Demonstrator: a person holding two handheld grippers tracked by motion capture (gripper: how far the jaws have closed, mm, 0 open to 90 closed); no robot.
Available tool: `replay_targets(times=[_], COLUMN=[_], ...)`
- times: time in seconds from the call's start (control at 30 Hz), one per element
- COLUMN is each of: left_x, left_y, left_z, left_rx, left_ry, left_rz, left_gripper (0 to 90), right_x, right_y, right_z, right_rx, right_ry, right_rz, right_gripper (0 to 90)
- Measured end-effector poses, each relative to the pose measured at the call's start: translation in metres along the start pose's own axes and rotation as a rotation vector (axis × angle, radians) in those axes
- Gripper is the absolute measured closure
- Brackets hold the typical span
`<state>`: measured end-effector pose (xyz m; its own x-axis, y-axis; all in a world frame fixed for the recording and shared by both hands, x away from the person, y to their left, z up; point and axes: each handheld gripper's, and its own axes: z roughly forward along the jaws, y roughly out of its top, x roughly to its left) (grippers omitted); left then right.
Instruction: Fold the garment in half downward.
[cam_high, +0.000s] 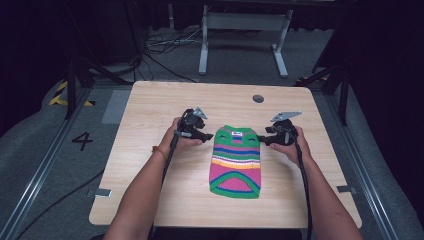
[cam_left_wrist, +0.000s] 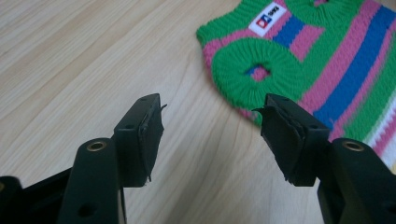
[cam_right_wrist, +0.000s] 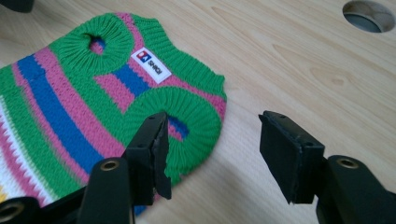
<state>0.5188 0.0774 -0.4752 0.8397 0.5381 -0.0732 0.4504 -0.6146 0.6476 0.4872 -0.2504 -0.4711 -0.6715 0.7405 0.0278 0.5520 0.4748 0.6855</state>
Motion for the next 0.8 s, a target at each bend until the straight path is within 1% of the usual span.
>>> replay_targets(times=[0.07,0.1,0.17,0.2,0.23,0.27,0.33,0.37,0.4,0.43,0.47,0.5,0.57,0.6,0.63,0.67,0.73,0.77,0.8], left_x=[-0.001,-0.002,-0.002,-0.003,-0.003,-0.004,-0.005,-0.006,-0.006,-0.006,-0.006,-0.005,-0.004,-0.004,-0.004,-0.003,-0.003,-0.002,-0.002], left_y=[0.006,0.010,0.016,0.018,0.021,0.023,0.027,0.029,0.030,0.031,0.031,0.032,0.031,0.030,0.029,0.028,0.027,0.026,0.026], left_z=[0.006,0.009,0.016,0.019,0.022,0.025,0.030,0.034,0.036,0.039,0.042,0.045,0.049,0.051,0.053,0.053,0.054,0.053,0.053], left_rx=[-0.004,0.002,-0.003,-0.007,-0.003,-0.004,0.007,0.002,0.007,0.016,0.028,0.030,0.028,0.037,0.041,0.035,0.030,0.028,0.028], left_ry=[-0.004,-0.007,-0.011,-0.002,-0.006,-0.010,-0.023,-0.025,-0.023,-0.017,-0.004,0.015,0.024,0.032,0.026,0.026,0.016,0.014,0.014], left_rz=[0.006,0.001,-0.004,-0.004,-0.005,-0.003,0.002,-0.001,-0.007,-0.007,-0.012,-0.020,-0.030,-0.041,-0.049,-0.059,-0.060,-0.051,-0.051], left_gripper=[39.4,40.1,40.2,40.3,41.3,44.2,45.3,45.9,46.5,46.5,46.5,46.3,46.0,46.0,45.4,45.3,45.5,45.7,46.4], right_x=[0.001,0.001,0.000,0.000,0.000,-0.001,-0.002,-0.002,-0.002,-0.003,-0.003,-0.004,-0.006,-0.006,-0.007,-0.009,-0.010,-0.011,-0.012], right_y=[0.004,0.005,0.007,0.008,0.009,0.010,0.010,0.010,0.009,0.009,0.008,0.007,0.006,0.005,0.005,0.004,0.003,0.003,0.003], right_z=[0.006,0.009,0.014,0.017,0.018,0.020,0.023,0.024,0.025,0.027,0.028,0.029,0.033,0.034,0.035,0.037,0.039,0.040,0.041], right_rx=[0.001,0.004,0.006,0.009,0.015,0.020,0.029,0.033,0.031,0.033,0.034,0.040,0.047,0.045,0.045,0.044,0.043,0.040,0.042], right_ry=[0.008,0.006,0.006,0.000,-0.004,-0.005,-0.004,-0.007,-0.008,-0.004,-0.006,-0.009,-0.016,-0.017,-0.018,-0.014,-0.003,0.003,0.009], right_rz=[0.005,0.002,0.008,0.008,0.005,0.006,0.005,0.007,0.010,0.014,0.016,0.022,0.027,0.031,0.041,0.043,0.053,0.061,0.068], right_gripper=[44.2,45.0,45.9,47.4,48.0,48.4,49.5,49.5,49.4,49.4,49.3,49.4,48.8,48.7,48.7,48.6,48.4,48.2,48.5])
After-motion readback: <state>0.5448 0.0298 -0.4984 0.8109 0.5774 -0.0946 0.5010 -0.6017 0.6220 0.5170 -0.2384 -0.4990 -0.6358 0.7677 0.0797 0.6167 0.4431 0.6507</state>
